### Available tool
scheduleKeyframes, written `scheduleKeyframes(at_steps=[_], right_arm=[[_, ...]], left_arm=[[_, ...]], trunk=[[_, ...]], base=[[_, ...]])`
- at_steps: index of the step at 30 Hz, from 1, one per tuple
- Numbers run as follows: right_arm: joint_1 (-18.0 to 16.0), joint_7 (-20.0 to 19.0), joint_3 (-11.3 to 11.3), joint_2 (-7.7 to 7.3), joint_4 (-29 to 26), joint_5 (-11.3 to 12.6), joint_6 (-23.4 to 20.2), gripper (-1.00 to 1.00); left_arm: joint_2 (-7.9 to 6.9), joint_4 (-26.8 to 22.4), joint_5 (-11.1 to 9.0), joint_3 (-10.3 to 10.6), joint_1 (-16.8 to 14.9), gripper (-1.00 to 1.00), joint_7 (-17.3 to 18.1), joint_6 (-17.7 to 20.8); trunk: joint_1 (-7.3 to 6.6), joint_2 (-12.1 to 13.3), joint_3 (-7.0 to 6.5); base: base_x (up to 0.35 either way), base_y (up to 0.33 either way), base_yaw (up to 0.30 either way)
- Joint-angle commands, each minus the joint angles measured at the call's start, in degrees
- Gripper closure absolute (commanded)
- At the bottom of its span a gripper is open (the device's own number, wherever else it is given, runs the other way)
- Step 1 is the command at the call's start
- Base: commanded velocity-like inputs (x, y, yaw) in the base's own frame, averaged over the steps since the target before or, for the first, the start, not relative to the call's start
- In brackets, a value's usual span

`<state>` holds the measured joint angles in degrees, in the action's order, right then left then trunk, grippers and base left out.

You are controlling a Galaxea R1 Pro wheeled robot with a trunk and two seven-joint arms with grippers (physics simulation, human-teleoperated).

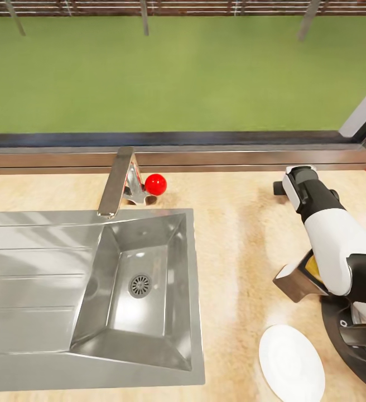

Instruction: Set up a coffee station on the kitchen countertop: keep the coffee maker on the countertop, move the bottle of coffee from the kitchen shelf to the counter next to the coffee maker, place a paper coffee filter on top of the coffee maker, put the saucer next to the coffee maker with the coffee cup on the saucer, and place the electric kettle next to the coffee maker.

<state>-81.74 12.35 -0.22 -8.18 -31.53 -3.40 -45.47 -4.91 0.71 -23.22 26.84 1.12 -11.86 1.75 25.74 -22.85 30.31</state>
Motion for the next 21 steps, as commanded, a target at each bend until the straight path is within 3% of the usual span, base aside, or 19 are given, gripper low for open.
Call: scheduleKeyframes(at_steps=[1, 21], right_arm=[[0.0, 0.0, -0.1, 0.01, 0.0, 0.8, -0.1, 1.0], [0.0, -0.1, 0.0, 0.02, 0.0, 0.8, -0.1, 1.0]], left_arm=[[0.0, -0.1, -0.4, 0.5, 0.0, -1.0, -0.2, 0.2], [-0.01, -0.1, -0.4, 0.5, 0.0, -1.0, -0.2, 0.2]], trunk=[[0.04, -0.1, 0.07], [0.04, -0.1, 0.07]], base=[[0.0, 0.0, 0.0], [0.0, 0.0, 0.0]])
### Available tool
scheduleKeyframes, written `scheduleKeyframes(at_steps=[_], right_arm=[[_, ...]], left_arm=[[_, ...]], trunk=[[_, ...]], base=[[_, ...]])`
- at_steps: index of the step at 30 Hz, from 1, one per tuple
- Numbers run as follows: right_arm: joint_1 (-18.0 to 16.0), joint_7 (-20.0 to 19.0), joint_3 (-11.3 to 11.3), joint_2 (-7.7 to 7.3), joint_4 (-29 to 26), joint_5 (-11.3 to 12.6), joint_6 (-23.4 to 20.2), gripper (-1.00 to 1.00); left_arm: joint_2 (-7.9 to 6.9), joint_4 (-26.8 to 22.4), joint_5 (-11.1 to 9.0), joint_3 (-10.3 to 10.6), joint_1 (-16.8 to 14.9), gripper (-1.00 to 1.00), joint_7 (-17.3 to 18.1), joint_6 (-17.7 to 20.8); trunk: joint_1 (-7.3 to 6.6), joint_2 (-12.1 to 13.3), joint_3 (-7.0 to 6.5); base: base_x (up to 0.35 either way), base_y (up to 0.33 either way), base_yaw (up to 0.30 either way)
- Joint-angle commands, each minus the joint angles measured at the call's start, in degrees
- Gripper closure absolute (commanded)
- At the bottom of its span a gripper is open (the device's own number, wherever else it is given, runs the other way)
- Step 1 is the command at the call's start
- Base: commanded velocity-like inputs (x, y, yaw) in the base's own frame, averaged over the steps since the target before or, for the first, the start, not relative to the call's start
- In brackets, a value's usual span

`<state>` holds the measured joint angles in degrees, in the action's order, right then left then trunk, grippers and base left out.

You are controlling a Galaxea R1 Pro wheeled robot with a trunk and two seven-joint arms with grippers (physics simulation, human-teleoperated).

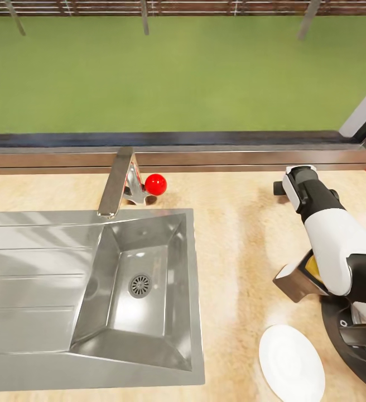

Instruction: Set up a coffee station on the kitchen countertop: keep the coffee maker on the countertop, move the bottle of coffee from the kitchen shelf to the counter next to the coffee maker, place a paper coffee filter on top of the coffee maker, put the saucer next to the coffee maker with the coffee cup on the saucer, and place the electric kettle next to the coffee maker.

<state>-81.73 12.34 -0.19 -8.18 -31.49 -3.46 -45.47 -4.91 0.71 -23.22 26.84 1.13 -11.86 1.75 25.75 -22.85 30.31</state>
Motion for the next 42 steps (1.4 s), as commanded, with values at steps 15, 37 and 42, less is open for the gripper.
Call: scheduleKeyframes(at_steps=[15, 37, 42], right_arm=[[0.0, 0.0, 0.1, 0.59, -0.6, 1.0, -0.1, 1.0], [0.0, -0.1, 0.0, 0.89, -2.3, 1.1, -0.1, 1.0], [0.0, -0.1, 0.0, 0.88, -3.5, 1.1, -0.1, 1.0]], left_arm=[[-0.01, -0.1, -0.4, 0.5, 0.4, -1.0, -0.2, 0.1], [-0.02, -0.3, -0.4, 0.5, 0.4, -1.0, -0.2, 0.0], [-0.05, -0.3, -0.4, 0.5, 0.4, -1.0, -0.2, 0.0]], trunk=[[0.04, -0.1, 0.07], [0.04, -0.1, -0.96], [0.04, -0.1, -1.4]], base=[[0.0, 0.0, 0.0], [0.0, 0.0, 0.0], [0.0, 0.0, 0.0]])
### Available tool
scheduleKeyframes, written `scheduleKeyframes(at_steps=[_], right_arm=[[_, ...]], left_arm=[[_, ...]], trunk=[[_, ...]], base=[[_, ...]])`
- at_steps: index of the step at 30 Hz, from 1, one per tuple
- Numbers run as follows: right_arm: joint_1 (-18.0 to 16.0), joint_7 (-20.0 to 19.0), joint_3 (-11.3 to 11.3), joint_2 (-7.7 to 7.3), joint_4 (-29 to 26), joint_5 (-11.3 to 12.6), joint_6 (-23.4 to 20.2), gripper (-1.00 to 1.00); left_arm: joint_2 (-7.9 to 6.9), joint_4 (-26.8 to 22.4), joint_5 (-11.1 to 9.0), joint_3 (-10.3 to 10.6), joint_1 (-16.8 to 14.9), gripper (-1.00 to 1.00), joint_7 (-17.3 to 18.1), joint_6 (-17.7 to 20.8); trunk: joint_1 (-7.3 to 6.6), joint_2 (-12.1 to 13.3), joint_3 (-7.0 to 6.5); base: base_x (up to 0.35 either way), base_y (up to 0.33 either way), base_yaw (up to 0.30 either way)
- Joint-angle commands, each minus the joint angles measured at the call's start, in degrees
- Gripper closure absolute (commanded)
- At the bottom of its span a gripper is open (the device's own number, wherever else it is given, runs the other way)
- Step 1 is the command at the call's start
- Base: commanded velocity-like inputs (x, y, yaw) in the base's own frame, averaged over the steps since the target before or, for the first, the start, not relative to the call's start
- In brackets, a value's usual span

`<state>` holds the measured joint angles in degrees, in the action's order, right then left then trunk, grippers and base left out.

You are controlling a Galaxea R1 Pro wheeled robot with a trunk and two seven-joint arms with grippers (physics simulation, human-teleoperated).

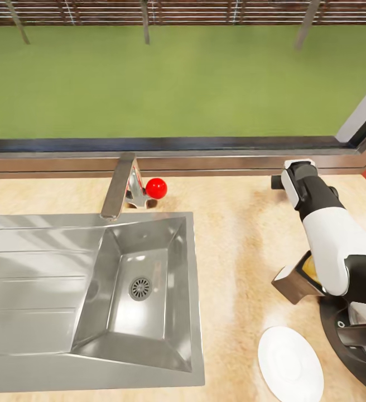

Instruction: Set up a coffee station on the kitchen countertop: keep the coffee maker on the countertop, move the bottle of coffee from the kitchen shelf to the counter next to the coffee maker, place a paper coffee filter on top of the coffee maker, put the saucer next to the coffee maker with the coffee cup on the saucer, and place the electric kettle next to the coffee maker.

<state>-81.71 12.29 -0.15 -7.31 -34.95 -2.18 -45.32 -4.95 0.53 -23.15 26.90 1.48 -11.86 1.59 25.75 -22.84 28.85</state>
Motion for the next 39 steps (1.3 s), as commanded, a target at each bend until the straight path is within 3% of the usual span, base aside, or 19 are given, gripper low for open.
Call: scheduleKeyframes(at_steps=[1, 23, 39], right_arm=[[0.0, 0.0, 0.0, 0.01, -0.2, -0.2, -0.3, 1.0], [0.0, 0.0, 0.0, 0.01, -0.7, -0.1, -0.3, 1.0], [0.0, 0.0, 0.0, 0.01, -0.6, -0.1, -0.3, 1.0]], left_arm=[[0.0, -0.1, -0.4, 0.5, 0.0, -1.0, -0.2, 0.2], [0.0, -0.1, -0.5, 0.4, 0.0, -1.0, -0.3, 0.2], [-0.05, -0.1, -0.5, 0.4, 0.0, -1.0, -0.6, 0.2]], trunk=[[0.04, -0.1, -0.03], [0.04, -0.1, -2.0], [0.04, -0.1, -3.43]], base=[[0.0, 0.0, 0.0], [0.0, 0.003, 0.0], [-0.135, 0.241, 0.0]])
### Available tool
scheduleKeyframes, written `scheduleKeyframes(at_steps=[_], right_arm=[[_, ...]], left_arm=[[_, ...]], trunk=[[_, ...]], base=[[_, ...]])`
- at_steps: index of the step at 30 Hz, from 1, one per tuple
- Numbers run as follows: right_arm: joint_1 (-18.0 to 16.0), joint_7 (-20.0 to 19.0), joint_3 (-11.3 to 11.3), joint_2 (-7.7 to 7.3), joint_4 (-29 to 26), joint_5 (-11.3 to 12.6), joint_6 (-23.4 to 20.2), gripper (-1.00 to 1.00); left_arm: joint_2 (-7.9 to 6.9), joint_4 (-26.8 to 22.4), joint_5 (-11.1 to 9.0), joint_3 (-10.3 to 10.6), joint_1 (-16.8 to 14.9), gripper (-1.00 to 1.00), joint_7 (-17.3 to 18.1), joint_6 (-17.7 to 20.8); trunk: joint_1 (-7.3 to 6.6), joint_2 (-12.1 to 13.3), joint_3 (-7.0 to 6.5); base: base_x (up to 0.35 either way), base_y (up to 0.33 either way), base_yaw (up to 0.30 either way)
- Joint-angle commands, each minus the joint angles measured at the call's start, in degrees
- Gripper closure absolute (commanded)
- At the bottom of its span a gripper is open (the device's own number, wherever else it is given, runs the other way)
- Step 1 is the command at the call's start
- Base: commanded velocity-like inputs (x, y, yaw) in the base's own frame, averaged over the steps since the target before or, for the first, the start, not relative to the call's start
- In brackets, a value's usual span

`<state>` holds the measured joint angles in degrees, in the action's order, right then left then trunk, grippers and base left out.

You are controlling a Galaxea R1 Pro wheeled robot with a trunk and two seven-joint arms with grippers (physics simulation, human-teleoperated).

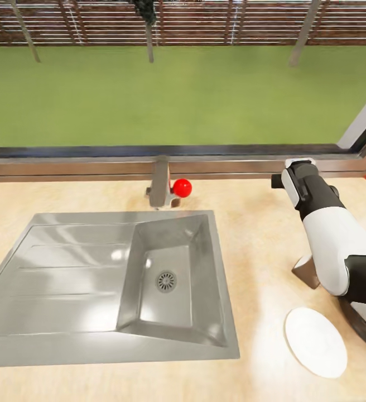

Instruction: Set up a coffee station on the kitchen countertop: keep the coffee maker on the countertop, move the bottle of coffee from the kitchen shelf to the counter next to the coffee maker, place a paper coffee filter on top of the coffee maker, put the saucer next to the coffee maker with the coffee cup on the saucer, and place the electric kettle next to the coffee maker.

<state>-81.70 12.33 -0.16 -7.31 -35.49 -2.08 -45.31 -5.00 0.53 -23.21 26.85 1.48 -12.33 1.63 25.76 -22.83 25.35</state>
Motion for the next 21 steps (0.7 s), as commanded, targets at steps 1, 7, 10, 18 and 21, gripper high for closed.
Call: scheduleKeyframes(at_steps=[1, 7, 10, 18, 21], right_arm=[[0.0, 0.0, 0.0, 0.02, 0.0, -0.2, -0.3, 1.0], [0.0, 0.0, 0.0, 0.02, 0.0, -0.2, -0.3, 1.0], [0.0, 0.0, 0.0, 0.02, 0.0, -0.2, -0.3, 1.0], [0.0, 0.0, 0.0, 0.02, 0.1, -0.2, -0.3, 1.0], [0.0, 0.0, 0.0, 0.02, 0.1, -0.2, -0.3, 1.0]], left_arm=[[-0.01, -0.1, -0.4, 0.5, 0.0, -1.0, -0.2, 0.2], [-0.12, -0.1, -0.8, 0.3, 0.0, -1.0, 0.1, 0.1], [-0.24, -0.1, -1.0, 0.2, 0.0, -1.0, 0.2, 0.1], [-0.24, -0.1, -1.1, 0.1, -0.1, -1.0, 0.2, 0.0], [-0.2, -0.1, -0.9, 0.1, -0.1, -1.0, 0.2, 0.0]], trunk=[[0.02, -0.1, -0.02], [0.02, -0.1, -0.55], [0.02, -0.1, -0.82], [0.02, -0.1, -1.54], [0.02, -0.1, -1.81]], base=[[-0.155, 0.278, 0.0], [-0.123, 0.283, 0.0], [-0.028, 0.297, 0.0], [-0.004, 0.297, 0.0], [0.0, 0.134, 0.0]])
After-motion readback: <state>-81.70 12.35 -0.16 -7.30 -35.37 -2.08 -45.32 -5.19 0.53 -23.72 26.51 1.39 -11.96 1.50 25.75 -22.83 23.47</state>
